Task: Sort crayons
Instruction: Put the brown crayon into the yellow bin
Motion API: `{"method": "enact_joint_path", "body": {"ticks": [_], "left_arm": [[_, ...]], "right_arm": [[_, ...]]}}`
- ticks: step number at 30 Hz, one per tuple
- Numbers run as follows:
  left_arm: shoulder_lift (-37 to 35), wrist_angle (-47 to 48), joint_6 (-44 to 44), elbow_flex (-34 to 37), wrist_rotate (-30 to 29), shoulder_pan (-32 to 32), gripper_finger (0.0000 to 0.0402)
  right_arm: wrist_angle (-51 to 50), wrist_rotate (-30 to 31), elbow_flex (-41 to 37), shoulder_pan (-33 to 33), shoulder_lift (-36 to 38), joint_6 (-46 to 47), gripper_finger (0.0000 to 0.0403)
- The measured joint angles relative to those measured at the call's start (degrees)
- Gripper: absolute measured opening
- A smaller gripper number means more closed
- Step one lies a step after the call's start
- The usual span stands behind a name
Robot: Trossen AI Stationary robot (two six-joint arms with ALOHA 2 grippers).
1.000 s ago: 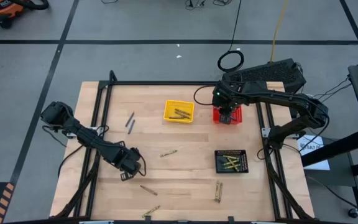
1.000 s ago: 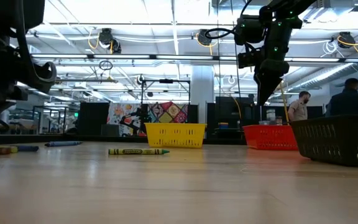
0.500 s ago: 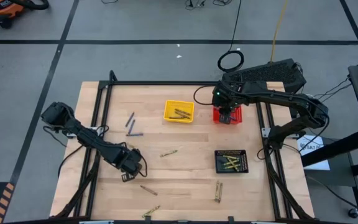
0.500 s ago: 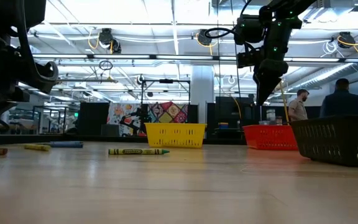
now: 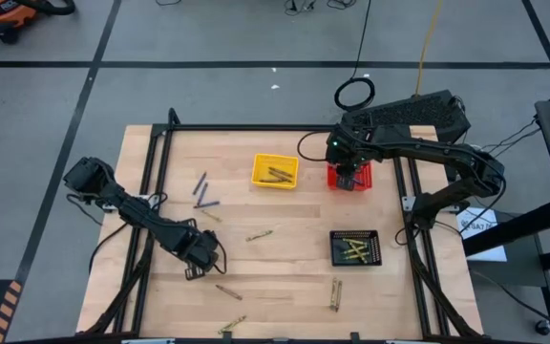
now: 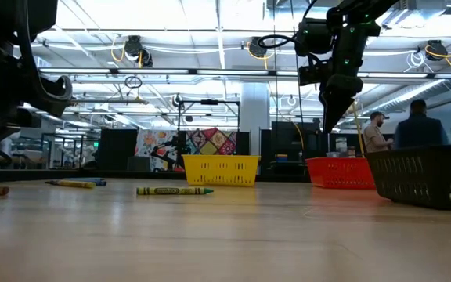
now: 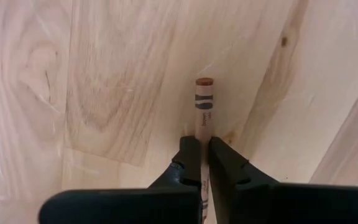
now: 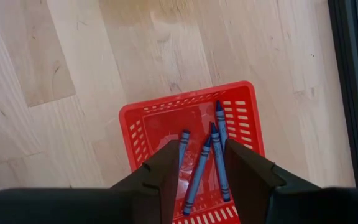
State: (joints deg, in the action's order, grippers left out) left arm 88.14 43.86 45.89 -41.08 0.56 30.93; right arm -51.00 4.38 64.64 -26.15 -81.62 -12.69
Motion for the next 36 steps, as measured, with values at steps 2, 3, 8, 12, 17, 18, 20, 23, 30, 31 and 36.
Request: {"method": "enact_joint_path", "body": {"ticks": [2,3,8,12,17,18,20,23,30,31,36], "left_arm": [[-0.18,0.11,-0.14,-0.28,-0.37,0.0,0.0003],[-0.46,0.15,-0.27,-0.44,-0.6,0.03,0.0002],[-1.64,0.33,-0.35,-1.02,-1.14,0.07,0.0001],[-2.36,-0.06,-0.33,-1.02,-2.04,0.23,0.0001],[-3.06,-0.09,-0.32,-1.03,-3.8,0.22,0.0],[-3.38,-0.09,-0.31,-1.07,-4.29,0.22,0.0],[-4.21,-0.09,-0.31,-1.11,-5.83,0.22,0.0],[-6.44,-0.13,-0.2,-1.13,-8.7,0.22,0.0],[-13.0,-3.24,-1.01,-1.16,-16.08,0.22,0.0],[-13.77,-4.19,-1.49,-1.18,-17.06,0.22,0.0],[-16.17,-9.72,-4.39,-1.24,-22.32,0.18,0.0]], "right_arm": [[0.03,0.0,0.0,0.0,0.0,0.0,0.0116],[0.09,0.0,0.0,0.02,0.0,0.0,0.0116],[0.24,0.0,0.0,0.02,0.0,0.03,0.0116],[0.39,0.0,0.0,0.02,0.0,0.0,0.0116],[1.76,-0.37,0.0,0.02,0.0,0.12,0.0116],[1.93,-1.54,0.0,0.0,0.0,0.28,0.0116],[1.99,-5.93,0.0,-0.03,0.0,0.87,0.0116],[2.89,-15.23,0.0,0.02,0.0,2.15,0.0116],[8.53,-28.68,0.0,3.06,0.0,7.43,0.0116],[9.36,-28.68,0.0,4.03,0.0,7.92,0.0116],[13.19,-28.67,0.0,10.4,0.0,7.85,0.0116]]}}
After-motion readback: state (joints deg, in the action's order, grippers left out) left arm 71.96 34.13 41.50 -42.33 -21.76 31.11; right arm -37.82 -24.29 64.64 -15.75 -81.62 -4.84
